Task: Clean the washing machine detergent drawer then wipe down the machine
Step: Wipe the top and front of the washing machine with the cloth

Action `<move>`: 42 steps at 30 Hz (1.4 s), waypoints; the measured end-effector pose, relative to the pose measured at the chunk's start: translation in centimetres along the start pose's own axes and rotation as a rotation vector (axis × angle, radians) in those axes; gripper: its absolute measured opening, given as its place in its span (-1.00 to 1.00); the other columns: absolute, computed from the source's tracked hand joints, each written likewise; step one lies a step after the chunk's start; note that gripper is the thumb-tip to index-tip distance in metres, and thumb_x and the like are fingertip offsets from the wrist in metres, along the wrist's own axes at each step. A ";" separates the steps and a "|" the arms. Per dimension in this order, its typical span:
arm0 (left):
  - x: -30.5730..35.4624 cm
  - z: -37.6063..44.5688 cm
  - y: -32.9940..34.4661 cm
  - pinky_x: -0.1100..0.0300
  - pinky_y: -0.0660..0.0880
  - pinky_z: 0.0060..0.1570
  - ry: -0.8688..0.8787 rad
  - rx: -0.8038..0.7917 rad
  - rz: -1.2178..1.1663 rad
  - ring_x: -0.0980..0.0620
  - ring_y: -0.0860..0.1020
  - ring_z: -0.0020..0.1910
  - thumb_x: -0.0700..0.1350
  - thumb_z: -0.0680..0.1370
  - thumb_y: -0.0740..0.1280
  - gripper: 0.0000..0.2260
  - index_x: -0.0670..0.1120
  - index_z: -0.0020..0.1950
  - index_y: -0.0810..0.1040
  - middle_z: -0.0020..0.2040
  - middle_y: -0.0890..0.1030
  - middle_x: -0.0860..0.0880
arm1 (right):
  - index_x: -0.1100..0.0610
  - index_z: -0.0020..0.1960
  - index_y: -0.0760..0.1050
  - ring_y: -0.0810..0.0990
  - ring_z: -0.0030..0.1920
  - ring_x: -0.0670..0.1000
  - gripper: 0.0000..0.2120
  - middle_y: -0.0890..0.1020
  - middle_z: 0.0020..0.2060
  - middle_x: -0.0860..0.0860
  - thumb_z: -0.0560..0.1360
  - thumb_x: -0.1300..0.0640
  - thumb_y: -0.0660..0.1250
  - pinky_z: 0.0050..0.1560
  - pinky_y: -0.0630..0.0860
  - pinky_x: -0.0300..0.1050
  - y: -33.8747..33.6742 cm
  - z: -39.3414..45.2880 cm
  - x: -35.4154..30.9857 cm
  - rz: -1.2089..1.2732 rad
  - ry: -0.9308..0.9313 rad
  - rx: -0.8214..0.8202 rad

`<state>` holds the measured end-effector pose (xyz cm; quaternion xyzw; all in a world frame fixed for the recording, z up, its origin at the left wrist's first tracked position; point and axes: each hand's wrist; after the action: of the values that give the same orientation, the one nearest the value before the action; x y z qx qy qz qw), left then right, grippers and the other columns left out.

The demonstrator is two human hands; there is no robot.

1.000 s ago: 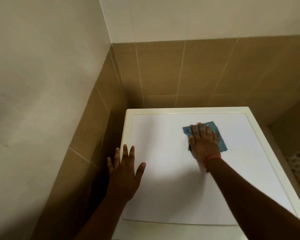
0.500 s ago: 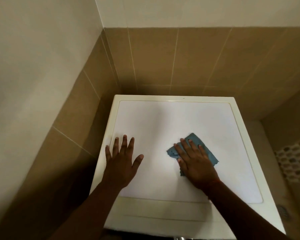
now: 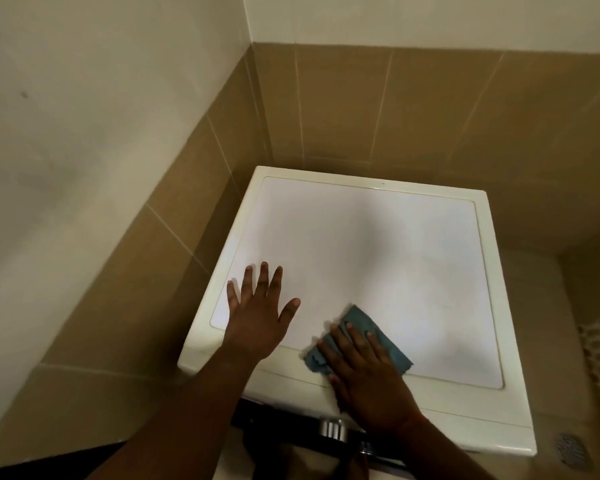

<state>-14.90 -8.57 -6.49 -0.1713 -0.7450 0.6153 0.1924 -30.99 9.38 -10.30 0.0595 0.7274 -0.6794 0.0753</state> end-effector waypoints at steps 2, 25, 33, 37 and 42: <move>-0.4 -1.0 -0.1 -0.22 -0.24 0.49 -0.029 0.014 -0.015 -0.09 -0.24 0.57 0.38 0.50 -0.37 -0.29 0.10 0.59 -0.22 0.61 -0.17 -0.02 | -0.06 0.57 0.12 0.15 0.54 0.11 -0.44 0.18 0.56 0.04 0.60 -0.13 0.10 0.47 0.07 0.16 -0.3 -1.6 1.7 -0.046 -0.099 0.013; -12.1 -4.7 -0.5 -0.10 -0.25 0.52 -0.222 0.032 -0.182 -0.03 -0.25 0.57 0.38 0.48 -0.40 -0.28 0.09 0.58 -0.22 0.61 -0.16 0.00 | -0.17 0.45 0.31 0.01 0.56 0.20 -0.54 0.21 0.54 -0.02 0.57 -0.19 0.16 0.49 0.00 0.29 1.7 11.3 -14.5 -0.039 -0.532 -0.069; -16.1 -2.9 -0.8 -0.08 -0.13 0.54 -0.116 0.090 -0.319 -0.01 -0.18 0.58 0.43 0.47 -0.38 -0.23 0.08 0.59 -0.14 0.62 -0.10 0.01 | -0.07 0.56 0.08 0.08 0.55 0.21 -0.47 0.17 0.55 0.09 0.62 -0.17 -0.10 0.49 0.07 0.29 -0.5 24.4 -10.3 -0.110 -0.118 -0.023; -17.0 -1.2 -0.4 0.06 -0.21 0.50 -0.092 0.094 -0.325 0.01 -0.15 0.58 0.43 0.44 -0.42 -0.18 0.05 0.60 -0.08 0.61 -0.04 0.00 | -0.14 0.55 0.10 0.01 0.56 0.19 -0.47 0.11 0.57 0.03 0.62 -0.21 -0.16 0.51 -0.06 0.28 -0.2 25.2 -12.0 -0.074 -0.184 -0.072; -17.2 1.1 0.1 0.00 -0.15 0.54 -0.024 0.064 -0.299 0.00 -0.16 0.58 0.41 0.47 -0.42 -0.25 0.08 0.58 -0.14 0.61 -0.07 0.02 | -0.11 0.52 0.20 0.12 0.55 0.17 -0.53 0.20 0.55 0.03 0.64 -0.15 -0.09 0.50 0.04 0.23 -1.1 30.1 -8.4 -0.100 -0.089 0.006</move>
<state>-0.58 -17.96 -8.06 -0.0448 -0.7444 0.6054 0.2782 -22.08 -20.63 -9.60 -0.0067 0.7232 -0.6867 0.0734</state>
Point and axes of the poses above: each hand's wrist, its own z-axis towards the middle knuckle, its own y-axis out of the palm, x = y × z
